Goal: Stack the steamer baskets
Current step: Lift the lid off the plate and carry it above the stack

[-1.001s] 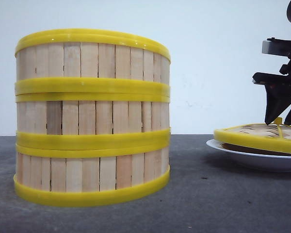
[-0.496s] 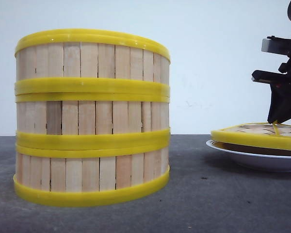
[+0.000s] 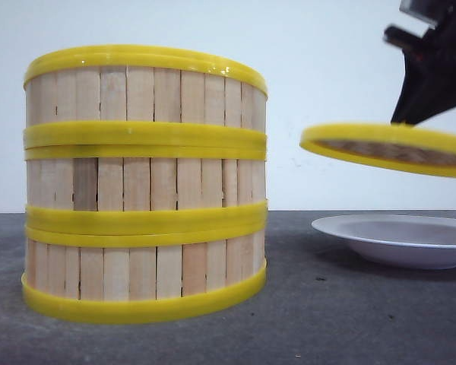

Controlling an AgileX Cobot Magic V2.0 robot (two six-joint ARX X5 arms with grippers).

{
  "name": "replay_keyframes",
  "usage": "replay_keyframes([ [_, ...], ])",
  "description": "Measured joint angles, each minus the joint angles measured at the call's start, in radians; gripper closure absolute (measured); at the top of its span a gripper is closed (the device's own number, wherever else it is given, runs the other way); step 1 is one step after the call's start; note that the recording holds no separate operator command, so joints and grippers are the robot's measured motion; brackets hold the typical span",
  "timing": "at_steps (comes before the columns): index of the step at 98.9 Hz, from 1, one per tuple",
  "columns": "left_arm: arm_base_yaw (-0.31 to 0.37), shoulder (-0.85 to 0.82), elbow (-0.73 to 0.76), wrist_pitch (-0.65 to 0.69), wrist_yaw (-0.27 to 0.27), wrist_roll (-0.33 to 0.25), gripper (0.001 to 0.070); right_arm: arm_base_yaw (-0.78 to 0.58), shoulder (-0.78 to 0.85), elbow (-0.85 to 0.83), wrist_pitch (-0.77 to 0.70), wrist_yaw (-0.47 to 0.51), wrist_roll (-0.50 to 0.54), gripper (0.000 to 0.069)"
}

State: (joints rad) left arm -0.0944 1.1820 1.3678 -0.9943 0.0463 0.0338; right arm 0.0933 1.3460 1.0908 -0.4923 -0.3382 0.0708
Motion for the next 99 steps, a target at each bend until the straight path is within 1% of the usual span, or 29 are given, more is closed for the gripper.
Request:
replay_keyframes([
  [7, 0.0, 0.0, 0.0, 0.0, 0.0, 0.0, 0.0477, 0.013, 0.0, 0.058, -0.069, 0.001, -0.018, 0.0639],
  [22, 0.0, 0.0, 0.0, 0.0, 0.0, 0.0, 0.0477, 0.069, 0.0, 0.198, -0.155, 0.001, -0.04, 0.064],
  [39, 0.0, 0.0, 0.0, 0.0, 0.0, 0.0, 0.0477, 0.185, 0.0, 0.33, -0.193, 0.001, -0.048, 0.064],
  [62, 0.0, 0.0, 0.0, 0.0, 0.0, 0.0, 0.0477, 0.383, 0.011, 0.419, -0.203, 0.006, -0.049, 0.064],
  [76, 0.0, 0.0, 0.0, 0.0, 0.0, 0.0, 0.0477, 0.491, 0.056, 0.464, -0.209, 0.052, -0.051, 0.064],
  [99, 0.0, 0.0, 0.0, 0.0, 0.0, 0.0, 0.0477, 0.595, 0.159, 0.516, -0.238, 0.081, -0.071, 0.064],
])
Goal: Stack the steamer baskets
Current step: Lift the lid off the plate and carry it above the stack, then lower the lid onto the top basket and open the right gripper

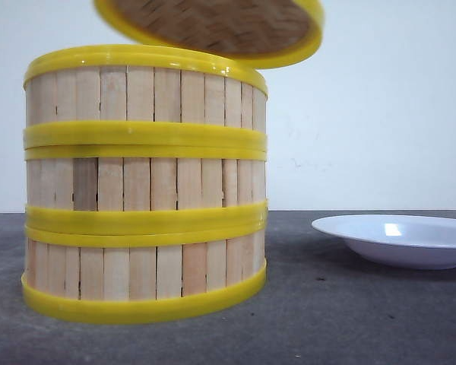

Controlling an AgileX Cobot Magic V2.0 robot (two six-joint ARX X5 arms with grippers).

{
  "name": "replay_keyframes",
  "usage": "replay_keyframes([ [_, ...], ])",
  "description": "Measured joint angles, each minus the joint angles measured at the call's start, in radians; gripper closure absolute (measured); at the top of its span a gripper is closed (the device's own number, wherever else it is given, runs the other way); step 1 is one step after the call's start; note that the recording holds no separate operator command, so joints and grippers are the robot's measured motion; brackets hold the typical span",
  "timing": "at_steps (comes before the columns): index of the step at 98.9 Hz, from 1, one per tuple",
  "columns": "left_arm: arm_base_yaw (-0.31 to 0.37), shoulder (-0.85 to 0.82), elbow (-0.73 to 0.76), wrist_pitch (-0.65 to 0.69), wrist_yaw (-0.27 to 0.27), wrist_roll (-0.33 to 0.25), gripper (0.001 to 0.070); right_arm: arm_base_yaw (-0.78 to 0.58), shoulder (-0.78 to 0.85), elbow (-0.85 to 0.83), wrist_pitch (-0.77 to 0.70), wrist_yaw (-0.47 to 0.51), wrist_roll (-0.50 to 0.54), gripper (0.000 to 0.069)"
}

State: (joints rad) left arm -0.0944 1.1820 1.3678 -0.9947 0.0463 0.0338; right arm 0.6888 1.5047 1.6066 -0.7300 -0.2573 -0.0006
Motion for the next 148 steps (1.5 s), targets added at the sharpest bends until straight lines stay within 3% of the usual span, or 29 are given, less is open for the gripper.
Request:
replay_keyframes([
  [70, 0.0, 0.0, 0.0, 0.001, 0.0, 0.0, 0.0477, 0.121, 0.132, 0.037, -0.002, 0.056, -0.052, 0.064],
  [148, 0.0, 0.0, 0.0, -0.003, 0.0, 0.0, 0.0477, 0.13, 0.177, 0.048, 0.023, 0.101, -0.056, 0.064],
])
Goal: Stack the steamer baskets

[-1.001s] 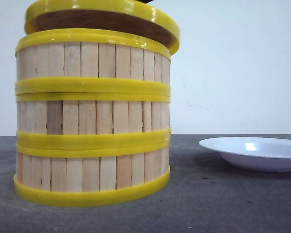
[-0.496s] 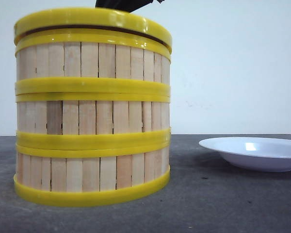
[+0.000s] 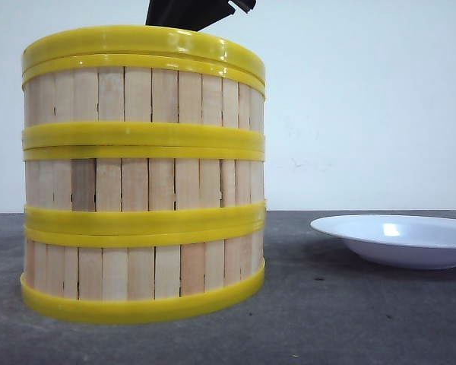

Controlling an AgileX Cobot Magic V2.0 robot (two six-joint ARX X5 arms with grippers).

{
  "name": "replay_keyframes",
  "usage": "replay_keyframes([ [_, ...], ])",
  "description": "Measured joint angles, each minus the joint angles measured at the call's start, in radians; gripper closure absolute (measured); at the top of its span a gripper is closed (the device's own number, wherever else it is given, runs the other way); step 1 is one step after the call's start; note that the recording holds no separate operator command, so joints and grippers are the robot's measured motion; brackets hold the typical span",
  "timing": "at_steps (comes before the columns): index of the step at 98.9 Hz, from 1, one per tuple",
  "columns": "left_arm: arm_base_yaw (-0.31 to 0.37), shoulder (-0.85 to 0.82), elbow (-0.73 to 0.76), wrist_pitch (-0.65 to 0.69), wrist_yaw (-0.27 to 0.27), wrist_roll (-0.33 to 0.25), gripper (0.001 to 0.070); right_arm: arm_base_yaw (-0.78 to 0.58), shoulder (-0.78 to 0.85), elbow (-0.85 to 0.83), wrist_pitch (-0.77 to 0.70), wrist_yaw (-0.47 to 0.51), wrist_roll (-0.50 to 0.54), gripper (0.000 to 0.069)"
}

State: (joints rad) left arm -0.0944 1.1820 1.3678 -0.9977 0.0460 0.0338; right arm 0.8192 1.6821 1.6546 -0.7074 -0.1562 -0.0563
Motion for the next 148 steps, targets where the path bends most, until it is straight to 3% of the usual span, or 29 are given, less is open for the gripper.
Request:
replay_keyframes([
  [11, 0.0, 0.0, 0.0, -0.001, 0.0, 0.0, 0.0477, 0.0, 0.0, 0.0, 0.0, -0.001, 0.0, 0.0618],
  [26, 0.0, 0.0, 0.0, -0.001, 0.0, 0.0, 0.0477, 0.0, 0.004, 0.0, 0.001, 0.002, 0.01, 0.0395],
  [37, 0.0, 0.0, 0.0, -0.001, 0.002, 0.0, 0.0477, -0.006, -0.002, 0.0, -0.002, 0.003, 0.019, 0.0333],
  [63, -0.002, -0.002, 0.0, -0.002, 0.007, 0.0, 0.0477, -0.061, -0.173, 0.0, -0.052, 0.004, 0.038, 0.0319],
  [79, -0.009, -0.077, -0.051, 0.023, 0.022, -0.005, 0.0477, -0.165, -0.322, -0.045, -0.113, 0.089, 0.039, 0.0319],
  [120, -0.016, -0.321, -0.407, 0.144, 0.025, -0.058, 0.0477, -0.555, -0.699, -0.581, -0.126, 0.106, 0.107, 0.0318],
  [148, -0.016, -0.332, -0.475, 0.164, 0.025, -0.075, 0.0477, -0.652, -0.821, -0.819, -0.139, 0.101, 0.149, 0.0311],
])
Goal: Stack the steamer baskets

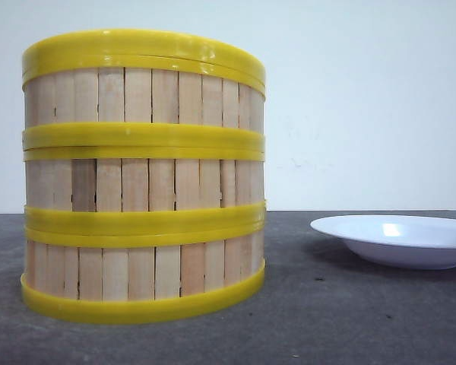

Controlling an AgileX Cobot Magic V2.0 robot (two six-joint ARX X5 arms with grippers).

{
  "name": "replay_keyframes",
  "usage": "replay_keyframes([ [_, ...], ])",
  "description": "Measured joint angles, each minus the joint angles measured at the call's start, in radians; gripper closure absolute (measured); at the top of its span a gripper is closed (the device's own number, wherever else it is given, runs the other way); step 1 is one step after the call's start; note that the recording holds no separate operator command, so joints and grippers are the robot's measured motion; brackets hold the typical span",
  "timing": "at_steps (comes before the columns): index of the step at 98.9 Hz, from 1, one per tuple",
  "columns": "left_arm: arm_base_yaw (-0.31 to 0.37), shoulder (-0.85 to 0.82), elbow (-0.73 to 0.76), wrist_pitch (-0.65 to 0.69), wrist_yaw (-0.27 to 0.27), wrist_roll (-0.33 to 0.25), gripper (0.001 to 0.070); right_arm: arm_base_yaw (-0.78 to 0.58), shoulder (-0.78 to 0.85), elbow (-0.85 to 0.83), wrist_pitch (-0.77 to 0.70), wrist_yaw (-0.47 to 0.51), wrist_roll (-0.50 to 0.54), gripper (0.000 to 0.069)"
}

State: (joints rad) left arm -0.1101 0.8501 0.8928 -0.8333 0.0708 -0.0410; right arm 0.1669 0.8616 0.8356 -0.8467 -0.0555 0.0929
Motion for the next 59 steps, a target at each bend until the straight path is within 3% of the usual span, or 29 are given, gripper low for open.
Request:
replay_keyframes([
  [22, 0.0, 0.0, 0.0, 0.01, 0.0, -0.012, 0.0493, 0.0, -0.014, -0.006, 0.007, 0.003, 0.023, 0.0321],
  [26, 0.0, 0.0, 0.0, 0.009, 0.0, -0.013, 0.0539, 0.0, -0.015, -0.006, 0.008, 0.003, 0.029, 0.0379],
  [32, 0.0, 0.0, 0.0, 0.01, 0.0, -0.016, 0.0633, 0.0, -0.015, -0.006, 0.008, 0.003, 0.032, 0.0544],
  [37, 0.0, 0.0, 0.0, 0.014, 0.0, -0.016, 0.067, 0.0, -0.015, -0.006, 0.008, 0.003, 0.034, 0.0613],
  [45, 0.0, 0.0, 0.0, 0.019, 0.0, -0.017, 0.069, 0.0, -0.015, -0.006, 0.003, 0.003, 0.035, 0.0655],
  [59, 0.0, 0.0, 0.0, 0.014, 0.0, -0.027, 0.0694, 0.0, -0.015, -0.006, -0.014, 0.003, 0.036, 0.0669],
])
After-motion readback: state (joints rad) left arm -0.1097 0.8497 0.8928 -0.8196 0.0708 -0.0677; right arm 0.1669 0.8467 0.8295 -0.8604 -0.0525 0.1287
